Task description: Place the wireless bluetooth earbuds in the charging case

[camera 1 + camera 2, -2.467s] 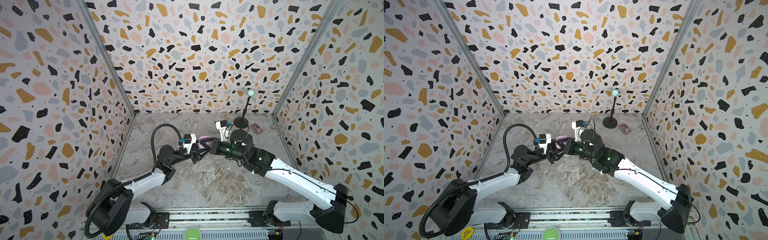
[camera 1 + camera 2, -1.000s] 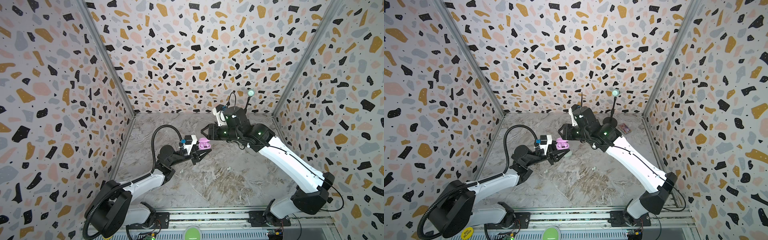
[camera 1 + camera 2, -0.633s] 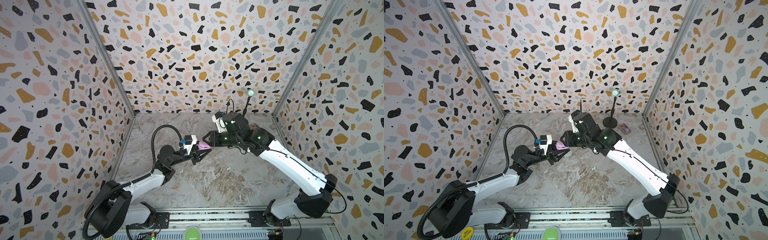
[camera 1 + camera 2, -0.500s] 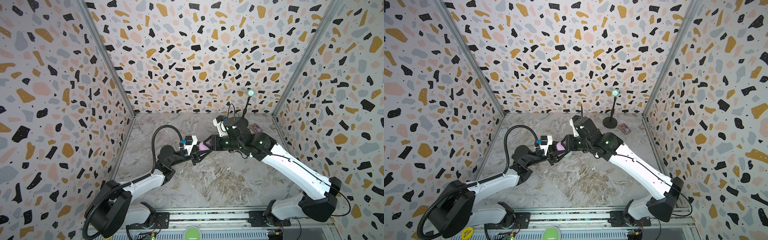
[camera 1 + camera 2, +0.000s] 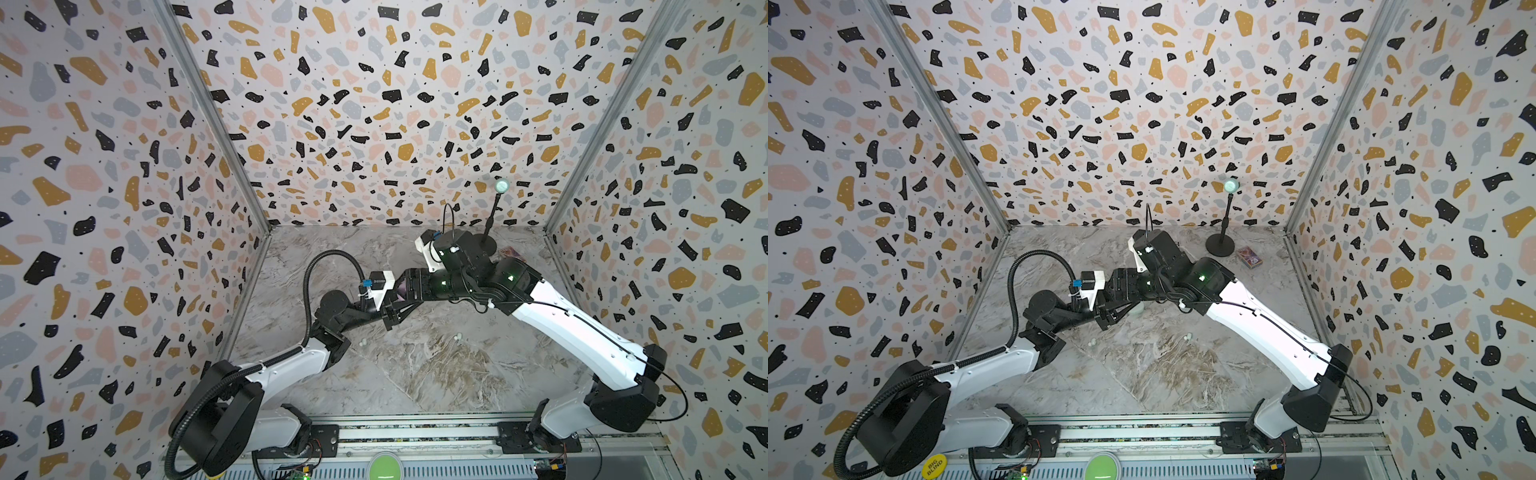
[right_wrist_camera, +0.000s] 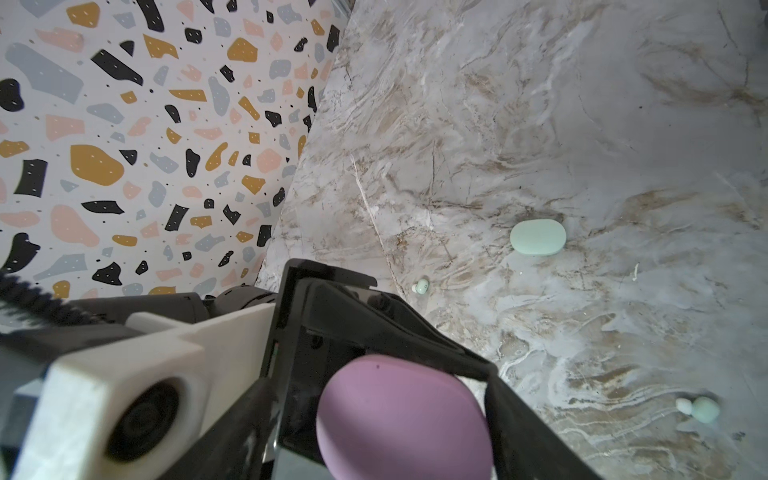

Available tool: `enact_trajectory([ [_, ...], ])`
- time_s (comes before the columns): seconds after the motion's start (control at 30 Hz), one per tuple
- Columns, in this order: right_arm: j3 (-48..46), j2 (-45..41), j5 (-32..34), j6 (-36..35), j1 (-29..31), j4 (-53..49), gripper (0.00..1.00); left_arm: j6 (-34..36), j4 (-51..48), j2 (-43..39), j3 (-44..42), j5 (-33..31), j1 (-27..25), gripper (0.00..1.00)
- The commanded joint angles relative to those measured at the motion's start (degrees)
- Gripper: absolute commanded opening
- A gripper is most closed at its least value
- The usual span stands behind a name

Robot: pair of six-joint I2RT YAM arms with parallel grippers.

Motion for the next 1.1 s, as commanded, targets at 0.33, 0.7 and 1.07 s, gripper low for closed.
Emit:
enact_trajectory([
  [0.33,7.1,4.1,-1.1,-3.6,-0.1,-10.4,0.75,2.4,0.1,-1.4,1.5,0.2,-0.4,0.00],
  [0.7,6.8,4.1,-1.1,-3.5,-0.4,-9.2,0.58,2.2,0.0,-1.3,1.4,-0.1,-0.4,0.00],
  [1.07,-6.1,-4.9,0.0,-4.1,-8.6,-2.8,0.55,4.7,-4.4,0.1,1.5,-2.9,-0.5,1.00],
])
